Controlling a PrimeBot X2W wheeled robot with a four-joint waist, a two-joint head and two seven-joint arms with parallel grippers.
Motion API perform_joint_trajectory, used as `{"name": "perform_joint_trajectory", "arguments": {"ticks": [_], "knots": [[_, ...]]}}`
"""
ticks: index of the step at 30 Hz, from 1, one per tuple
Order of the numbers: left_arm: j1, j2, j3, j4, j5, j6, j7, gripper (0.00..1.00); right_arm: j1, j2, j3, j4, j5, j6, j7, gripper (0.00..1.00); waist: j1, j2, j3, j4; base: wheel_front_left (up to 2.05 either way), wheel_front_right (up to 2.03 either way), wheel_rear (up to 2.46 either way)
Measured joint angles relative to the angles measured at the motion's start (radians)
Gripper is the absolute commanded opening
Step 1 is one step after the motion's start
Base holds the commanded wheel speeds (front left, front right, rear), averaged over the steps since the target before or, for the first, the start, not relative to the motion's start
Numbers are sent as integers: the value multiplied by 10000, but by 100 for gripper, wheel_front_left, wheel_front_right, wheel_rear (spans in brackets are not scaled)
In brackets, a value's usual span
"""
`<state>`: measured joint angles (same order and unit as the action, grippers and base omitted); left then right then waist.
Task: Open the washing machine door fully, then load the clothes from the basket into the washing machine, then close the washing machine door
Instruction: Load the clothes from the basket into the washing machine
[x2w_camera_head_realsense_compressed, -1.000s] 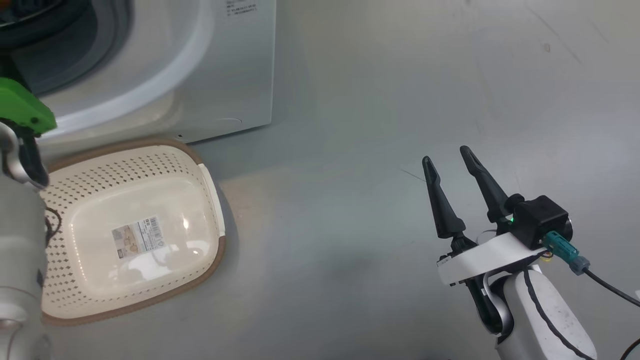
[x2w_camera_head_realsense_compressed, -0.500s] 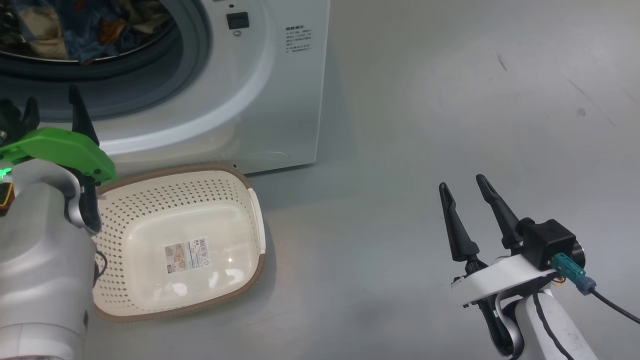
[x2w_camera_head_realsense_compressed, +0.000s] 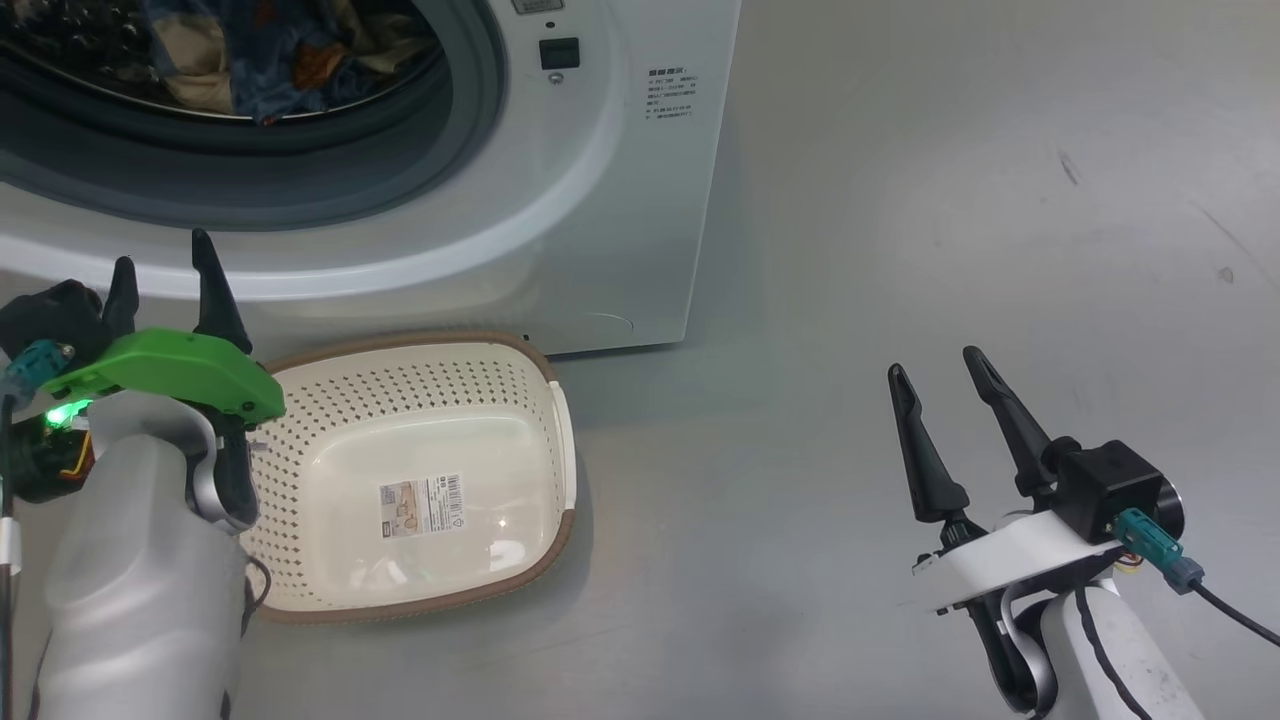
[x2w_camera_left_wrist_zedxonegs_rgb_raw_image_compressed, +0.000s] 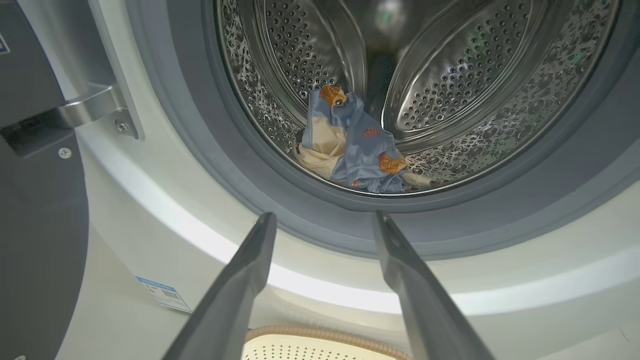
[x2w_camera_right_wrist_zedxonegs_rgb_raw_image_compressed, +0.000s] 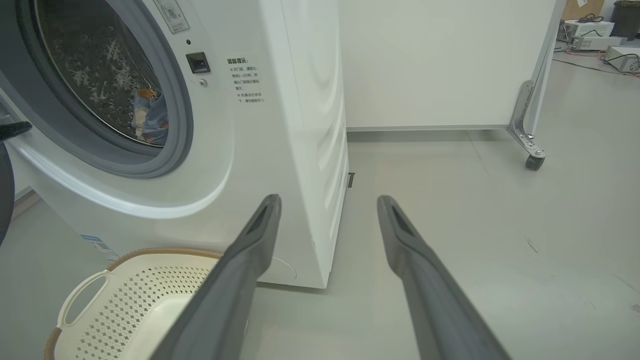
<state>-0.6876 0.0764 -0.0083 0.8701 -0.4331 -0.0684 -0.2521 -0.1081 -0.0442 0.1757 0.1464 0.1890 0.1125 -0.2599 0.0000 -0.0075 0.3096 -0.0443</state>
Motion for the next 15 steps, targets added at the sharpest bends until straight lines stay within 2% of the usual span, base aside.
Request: {"name": "perform_joint_trajectory", "arguments": {"ticks": [15], "knots": [[1988,-159,332,-2380,119,-240,-2,100,-5,-4,-63,-98,-171,33,0,100,0,0,148,330,0,0,0]]}}
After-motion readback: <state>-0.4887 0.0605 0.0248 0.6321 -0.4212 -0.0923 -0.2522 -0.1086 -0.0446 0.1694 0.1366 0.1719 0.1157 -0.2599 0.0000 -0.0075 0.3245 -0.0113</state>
